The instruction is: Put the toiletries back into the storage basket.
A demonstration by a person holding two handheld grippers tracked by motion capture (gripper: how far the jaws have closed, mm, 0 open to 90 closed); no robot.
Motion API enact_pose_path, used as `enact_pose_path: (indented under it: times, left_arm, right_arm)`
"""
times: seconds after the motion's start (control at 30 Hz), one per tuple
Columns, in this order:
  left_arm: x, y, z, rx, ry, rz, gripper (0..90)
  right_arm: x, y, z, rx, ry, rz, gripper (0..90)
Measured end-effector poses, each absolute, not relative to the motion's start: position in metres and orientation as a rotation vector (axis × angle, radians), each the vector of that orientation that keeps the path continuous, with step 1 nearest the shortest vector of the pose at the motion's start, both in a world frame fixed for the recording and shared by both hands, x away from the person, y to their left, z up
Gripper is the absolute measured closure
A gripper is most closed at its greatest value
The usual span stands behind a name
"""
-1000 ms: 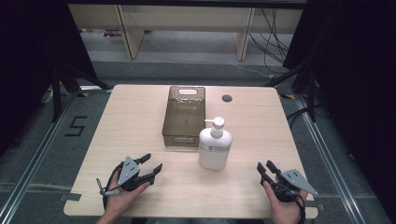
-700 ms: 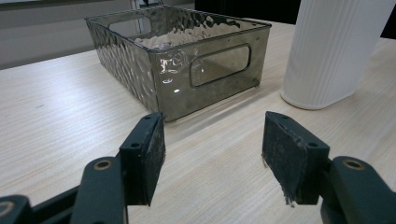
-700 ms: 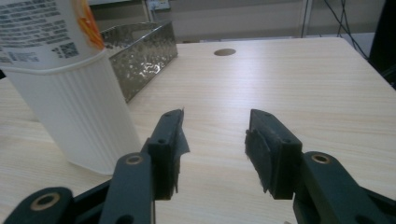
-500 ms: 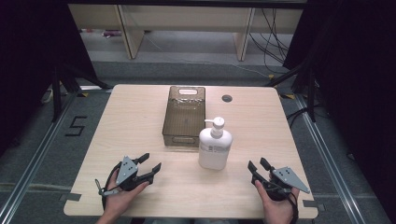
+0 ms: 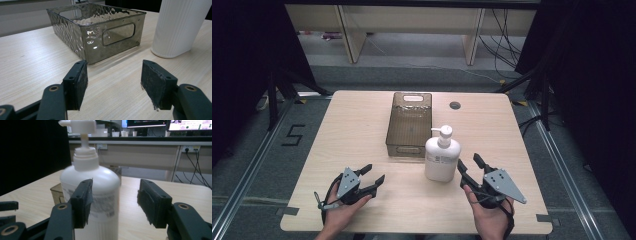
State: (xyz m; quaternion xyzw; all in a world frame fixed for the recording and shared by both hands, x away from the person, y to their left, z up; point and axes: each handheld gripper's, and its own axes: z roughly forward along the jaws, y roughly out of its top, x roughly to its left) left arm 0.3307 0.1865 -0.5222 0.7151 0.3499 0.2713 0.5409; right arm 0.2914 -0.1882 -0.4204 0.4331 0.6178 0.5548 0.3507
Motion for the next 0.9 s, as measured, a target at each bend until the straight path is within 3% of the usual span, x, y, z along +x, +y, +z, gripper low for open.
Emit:
enact_pose_path:
  times: [0.43, 0.9]
  left_arm:
    - [0.327, 0.18, -0.517, 1.669, 0.828, 0.632, 38.0]
    - [0.309, 0.088, -0.426, 1.59, 0.691, 0.638, 42.4]
  right_arm:
    - [0.302, -0.173, -0.415, 1.13, 1.594, 1.442, 46.2]
    - [0.306, -0.202, -0.422, 1.212, 1.53, 1.369, 45.5]
